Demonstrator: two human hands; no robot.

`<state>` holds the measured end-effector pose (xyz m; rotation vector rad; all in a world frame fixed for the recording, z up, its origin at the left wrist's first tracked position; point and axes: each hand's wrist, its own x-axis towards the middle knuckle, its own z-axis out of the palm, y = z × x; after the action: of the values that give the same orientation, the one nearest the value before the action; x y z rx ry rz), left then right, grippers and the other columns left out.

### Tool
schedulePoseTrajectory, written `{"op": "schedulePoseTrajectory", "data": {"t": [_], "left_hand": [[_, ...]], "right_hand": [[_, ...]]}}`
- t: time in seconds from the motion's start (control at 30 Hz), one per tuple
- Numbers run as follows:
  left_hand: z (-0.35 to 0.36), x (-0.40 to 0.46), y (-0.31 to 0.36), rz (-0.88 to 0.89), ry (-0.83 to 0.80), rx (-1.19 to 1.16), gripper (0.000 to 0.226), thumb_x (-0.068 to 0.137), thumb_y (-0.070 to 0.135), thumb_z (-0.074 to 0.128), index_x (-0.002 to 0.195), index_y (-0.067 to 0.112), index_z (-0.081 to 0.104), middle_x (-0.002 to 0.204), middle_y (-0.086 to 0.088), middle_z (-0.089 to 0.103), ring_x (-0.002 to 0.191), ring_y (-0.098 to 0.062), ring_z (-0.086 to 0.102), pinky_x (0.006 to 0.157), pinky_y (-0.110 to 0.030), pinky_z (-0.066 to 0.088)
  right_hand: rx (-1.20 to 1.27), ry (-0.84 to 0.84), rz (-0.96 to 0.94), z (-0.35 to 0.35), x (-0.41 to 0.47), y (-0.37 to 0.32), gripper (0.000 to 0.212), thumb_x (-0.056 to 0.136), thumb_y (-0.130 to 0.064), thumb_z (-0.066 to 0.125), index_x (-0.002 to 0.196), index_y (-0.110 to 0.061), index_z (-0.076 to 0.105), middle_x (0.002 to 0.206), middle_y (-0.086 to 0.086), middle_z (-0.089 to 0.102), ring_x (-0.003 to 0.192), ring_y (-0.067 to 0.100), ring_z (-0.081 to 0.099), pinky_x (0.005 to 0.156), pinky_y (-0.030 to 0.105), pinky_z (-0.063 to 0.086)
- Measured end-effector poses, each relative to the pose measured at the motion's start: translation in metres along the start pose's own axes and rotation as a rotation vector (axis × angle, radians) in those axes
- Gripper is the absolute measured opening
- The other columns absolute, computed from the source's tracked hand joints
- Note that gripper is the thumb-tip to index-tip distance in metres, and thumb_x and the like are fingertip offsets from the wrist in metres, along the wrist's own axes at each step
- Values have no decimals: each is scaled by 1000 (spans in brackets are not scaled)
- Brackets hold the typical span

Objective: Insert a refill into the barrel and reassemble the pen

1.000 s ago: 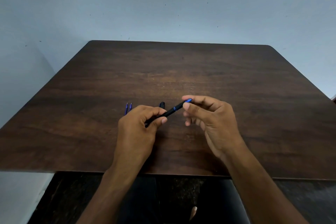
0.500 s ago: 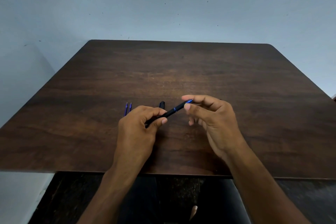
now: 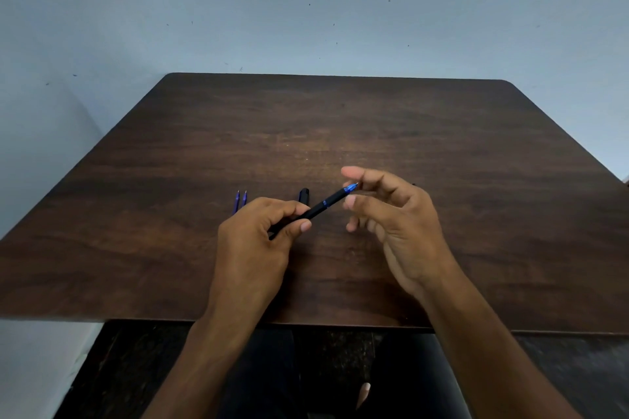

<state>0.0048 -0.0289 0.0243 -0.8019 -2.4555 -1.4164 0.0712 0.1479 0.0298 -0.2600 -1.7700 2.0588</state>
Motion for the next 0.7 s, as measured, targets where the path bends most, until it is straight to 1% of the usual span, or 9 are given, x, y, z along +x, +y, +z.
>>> {"op": "schedulePoseTrajectory", "data": {"t": [0.1, 0.27, 0.33, 0.4, 0.47, 0.53, 0.6, 0.67, 0.7], "left_hand": [[0, 1, 1, 4, 8, 0, 28, 78, 12, 81, 102, 24, 76, 93, 21, 67, 95, 12, 60, 80, 0, 41], [0, 0, 2, 19, 25, -7, 27, 77, 11, 81, 101, 22, 77, 92, 21, 67, 94, 12, 61, 80, 0, 41], [0, -1, 2, 25, 25, -15, 27, 77, 11, 81, 101, 23, 76, 91, 22, 66, 93, 14, 60, 79, 0, 41], [0, -2, 3, 32, 23, -19, 27, 77, 10, 81, 101, 24, 76, 91, 22, 66, 93, 13, 61, 79, -1, 42], [-1, -2, 3, 27, 20, -18, 28, 78, 11, 80, 101, 25, 75, 91, 22, 66, 94, 12, 61, 79, -1, 42], [-1, -1, 3, 21, 16, -7, 28, 79, 11, 80, 102, 26, 74, 91, 24, 65, 94, 14, 59, 79, 0, 41], [-1, 0, 3, 13, 8, 0, 30, 79, 12, 79, 103, 29, 73, 91, 26, 63, 95, 16, 58, 80, 1, 40], [-2, 0, 3, 4, -3, 5, 31, 79, 13, 79, 103, 31, 71, 91, 27, 62, 95, 16, 58, 81, 1, 40], [-1, 0, 3, 4, -3, 5, 30, 79, 13, 79, 104, 30, 72, 91, 26, 63, 96, 15, 59, 81, 1, 41]], "right_hand": [[-34, 20, -21, -1, 0, 2, 20, 86, -7, 73, 101, -19, 80, 90, 5, 76, 76, 29, 60, 74, 37, 53], [-38, 40, 4, 1, 0, 2, 12, 83, -18, 80, 95, -17, 81, 85, 3, 77, 74, 18, 65, 65, 31, 53], [-42, 68, 16, 2, 1, 2, 18, 78, -28, 84, 91, -15, 80, 79, 2, 76, 70, 15, 65, 63, 31, 52], [-72, 91, 29, 3, 1, 3, 27, 74, -37, 86, 88, -15, 79, 73, 2, 74, 64, 17, 62, 64, 34, 52], [-92, 87, 36, 2, 1, 3, 29, 74, -40, 86, 90, -17, 78, 75, 2, 74, 66, 19, 63, 66, 35, 52], [-80, 44, 28, 1, 0, 2, 26, 76, -34, 85, 98, -21, 78, 86, 0, 75, 75, 18, 66, 68, 35, 53], [-60, -14, 11, -1, -1, 1, 25, 82, -23, 80, 107, -24, 78, 95, 1, 76, 80, 24, 64, 71, 34, 53], [-65, -27, -14, -1, -1, 1, 22, 86, -13, 75, 106, -21, 79, 96, 5, 77, 80, 28, 63, 72, 34, 52], [-60, -17, -20, -1, -2, 2, 20, 86, -12, 75, 104, -20, 80, 95, 6, 78, 80, 26, 64, 70, 33, 52]]}}
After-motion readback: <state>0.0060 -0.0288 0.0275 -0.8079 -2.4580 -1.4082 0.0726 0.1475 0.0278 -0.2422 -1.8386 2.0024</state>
